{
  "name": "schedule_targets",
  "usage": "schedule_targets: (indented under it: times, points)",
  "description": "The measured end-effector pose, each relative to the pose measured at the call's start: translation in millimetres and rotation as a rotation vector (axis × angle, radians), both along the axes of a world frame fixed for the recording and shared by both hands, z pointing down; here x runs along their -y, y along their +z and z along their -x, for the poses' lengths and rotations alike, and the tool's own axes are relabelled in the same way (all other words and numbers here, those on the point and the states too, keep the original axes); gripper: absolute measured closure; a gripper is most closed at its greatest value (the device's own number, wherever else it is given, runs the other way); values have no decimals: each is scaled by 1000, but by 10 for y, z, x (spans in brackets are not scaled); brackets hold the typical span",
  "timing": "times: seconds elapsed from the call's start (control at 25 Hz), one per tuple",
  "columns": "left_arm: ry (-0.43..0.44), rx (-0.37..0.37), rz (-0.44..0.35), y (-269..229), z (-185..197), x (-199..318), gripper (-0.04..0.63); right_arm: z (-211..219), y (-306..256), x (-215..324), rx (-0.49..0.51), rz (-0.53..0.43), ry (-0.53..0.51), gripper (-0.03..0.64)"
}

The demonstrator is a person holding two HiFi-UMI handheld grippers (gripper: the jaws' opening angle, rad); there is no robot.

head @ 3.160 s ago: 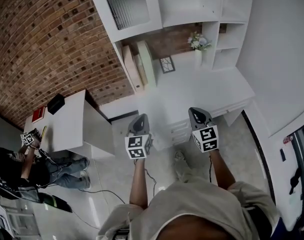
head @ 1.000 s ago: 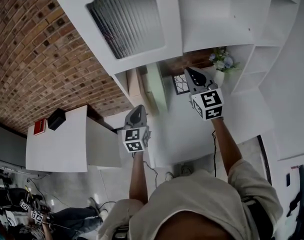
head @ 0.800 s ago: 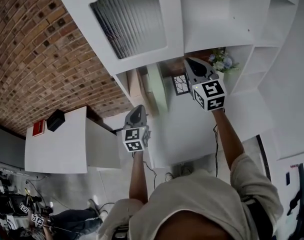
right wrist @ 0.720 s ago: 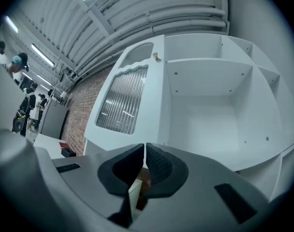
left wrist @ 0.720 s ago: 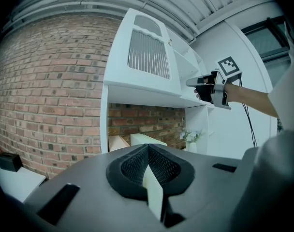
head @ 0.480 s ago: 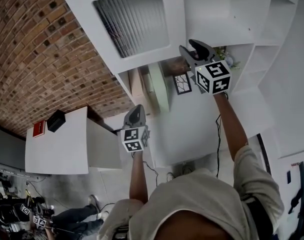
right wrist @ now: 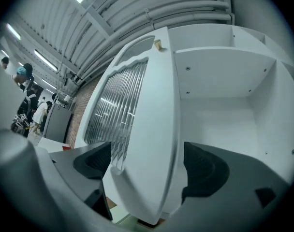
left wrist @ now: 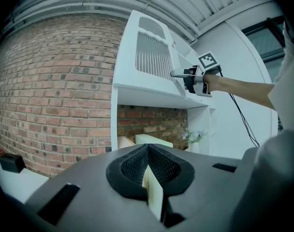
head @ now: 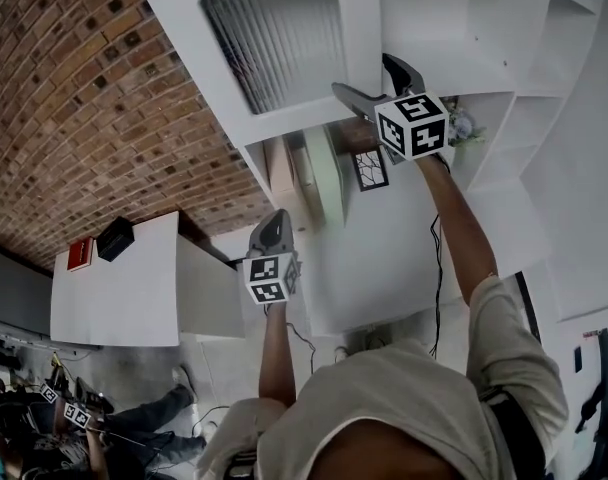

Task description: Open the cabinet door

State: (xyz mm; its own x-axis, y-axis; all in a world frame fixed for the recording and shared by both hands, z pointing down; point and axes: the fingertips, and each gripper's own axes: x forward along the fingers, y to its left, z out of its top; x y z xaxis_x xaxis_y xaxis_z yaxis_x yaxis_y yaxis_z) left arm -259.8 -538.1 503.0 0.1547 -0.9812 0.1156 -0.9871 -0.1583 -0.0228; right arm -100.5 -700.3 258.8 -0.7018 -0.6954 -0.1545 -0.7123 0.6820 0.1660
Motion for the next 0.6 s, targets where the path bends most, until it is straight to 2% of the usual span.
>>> schedule_targets:
  times: [0.32, 0.6]
  points:
    - [-32, 8, -3, -19, 217, -116, 569, 167, -103, 111, 60, 21, -40, 130]
    - [-18, 1, -2, -17, 213, -159, 569, 189, -97, 95, 61, 26, -12, 117]
